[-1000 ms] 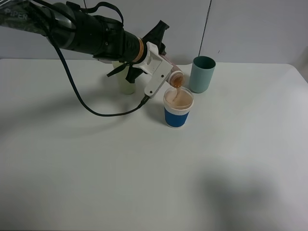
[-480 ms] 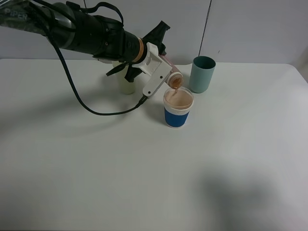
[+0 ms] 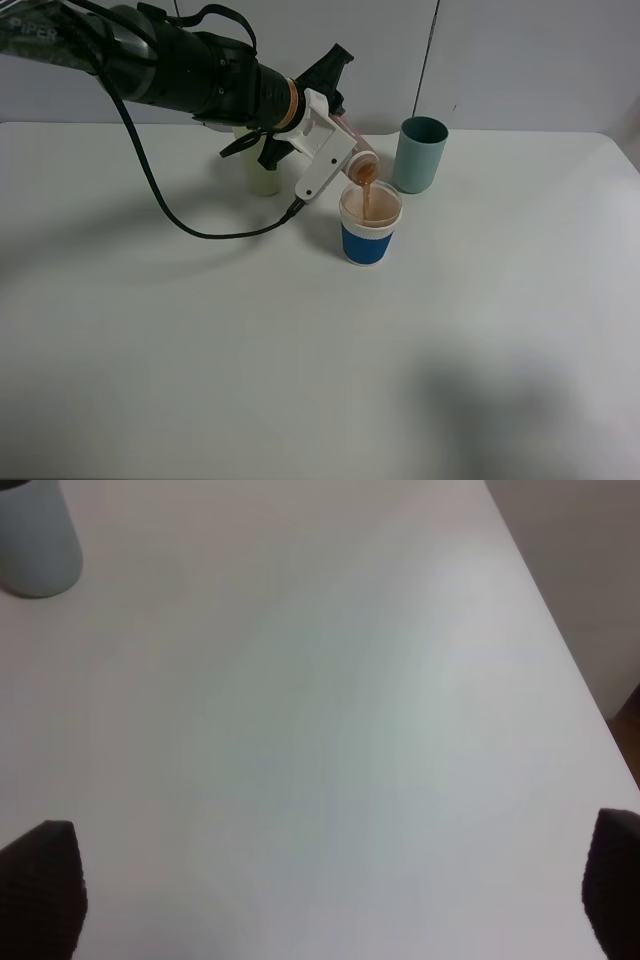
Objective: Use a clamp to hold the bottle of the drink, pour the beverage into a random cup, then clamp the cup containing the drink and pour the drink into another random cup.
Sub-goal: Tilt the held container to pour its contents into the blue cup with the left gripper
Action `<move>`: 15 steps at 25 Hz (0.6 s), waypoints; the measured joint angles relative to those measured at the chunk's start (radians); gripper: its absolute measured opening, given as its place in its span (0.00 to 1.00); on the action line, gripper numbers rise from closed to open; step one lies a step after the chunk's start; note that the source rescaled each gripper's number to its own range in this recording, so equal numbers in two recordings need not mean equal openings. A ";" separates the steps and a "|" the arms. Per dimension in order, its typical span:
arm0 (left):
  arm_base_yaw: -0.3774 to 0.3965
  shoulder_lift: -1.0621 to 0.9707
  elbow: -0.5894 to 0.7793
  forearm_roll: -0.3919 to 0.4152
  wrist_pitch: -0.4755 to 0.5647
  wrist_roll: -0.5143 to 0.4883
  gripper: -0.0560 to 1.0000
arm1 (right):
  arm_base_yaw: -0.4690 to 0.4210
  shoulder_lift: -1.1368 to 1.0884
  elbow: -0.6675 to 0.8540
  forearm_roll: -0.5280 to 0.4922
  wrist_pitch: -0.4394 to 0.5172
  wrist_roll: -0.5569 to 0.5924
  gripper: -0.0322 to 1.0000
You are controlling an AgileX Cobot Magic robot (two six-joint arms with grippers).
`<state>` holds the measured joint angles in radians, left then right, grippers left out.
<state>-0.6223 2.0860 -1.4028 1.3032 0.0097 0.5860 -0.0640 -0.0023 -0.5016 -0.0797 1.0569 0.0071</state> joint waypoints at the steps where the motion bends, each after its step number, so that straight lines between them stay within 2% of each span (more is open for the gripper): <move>1: 0.000 0.000 0.000 0.000 0.000 0.008 0.05 | 0.000 0.000 0.000 0.000 0.000 0.000 1.00; 15: 0.000 0.000 -0.002 0.001 0.000 0.065 0.05 | 0.000 0.000 0.000 0.000 0.000 0.000 1.00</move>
<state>-0.6223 2.0860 -1.4050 1.3043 0.0097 0.6509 -0.0640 -0.0023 -0.5016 -0.0797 1.0569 0.0071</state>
